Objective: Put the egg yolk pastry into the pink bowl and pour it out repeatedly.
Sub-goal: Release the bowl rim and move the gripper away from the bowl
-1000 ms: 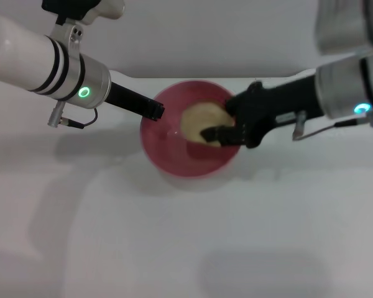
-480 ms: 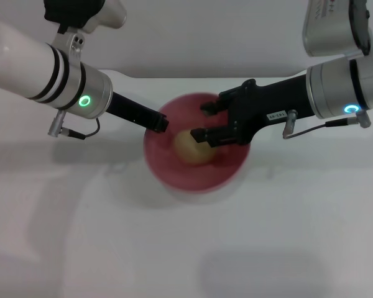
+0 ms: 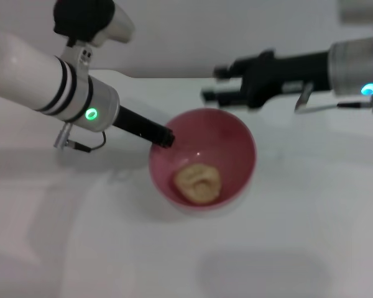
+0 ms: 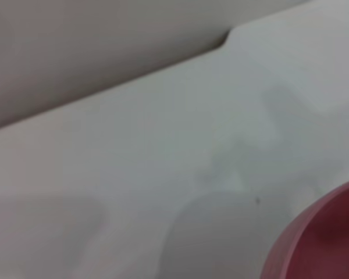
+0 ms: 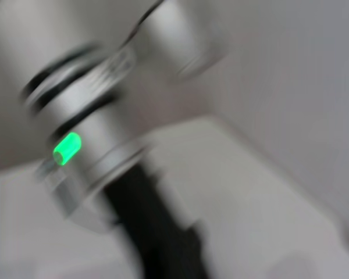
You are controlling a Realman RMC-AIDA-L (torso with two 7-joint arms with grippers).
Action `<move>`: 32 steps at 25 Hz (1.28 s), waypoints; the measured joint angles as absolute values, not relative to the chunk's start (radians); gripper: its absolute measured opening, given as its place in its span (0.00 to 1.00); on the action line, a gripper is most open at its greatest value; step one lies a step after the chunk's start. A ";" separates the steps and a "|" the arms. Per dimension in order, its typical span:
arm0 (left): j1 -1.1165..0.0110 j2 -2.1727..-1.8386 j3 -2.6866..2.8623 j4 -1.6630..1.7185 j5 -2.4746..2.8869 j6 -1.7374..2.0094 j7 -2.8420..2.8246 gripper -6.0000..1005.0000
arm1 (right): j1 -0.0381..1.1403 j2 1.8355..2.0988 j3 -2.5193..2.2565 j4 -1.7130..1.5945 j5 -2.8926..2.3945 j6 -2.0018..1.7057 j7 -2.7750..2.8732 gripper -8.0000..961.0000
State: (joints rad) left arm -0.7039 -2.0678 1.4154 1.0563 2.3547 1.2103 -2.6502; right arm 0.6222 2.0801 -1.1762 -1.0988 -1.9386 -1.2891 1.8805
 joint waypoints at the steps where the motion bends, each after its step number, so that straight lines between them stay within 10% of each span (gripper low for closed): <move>1: -0.704 -2.068 1.436 1.055 2.354 1.209 -2.654 0.00 | 0.607 2.079 -1.138 -1.098 -1.900 -1.267 1.876 0.56; 25: -0.793 -2.077 1.669 0.951 2.316 1.030 -2.667 0.06 | 0.481 2.076 -0.952 -0.971 -1.735 -1.281 1.745 0.56; 32: -0.782 -2.068 1.624 0.986 2.316 1.038 -2.665 0.29 | 0.481 2.075 -0.944 -0.967 -1.735 -1.272 1.743 0.56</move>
State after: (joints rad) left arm -0.7815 -2.0679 1.6237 0.9858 2.3158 1.0377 -2.6648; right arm 0.4805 2.0755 -0.9438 -0.9670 -1.7348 -1.2723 1.7429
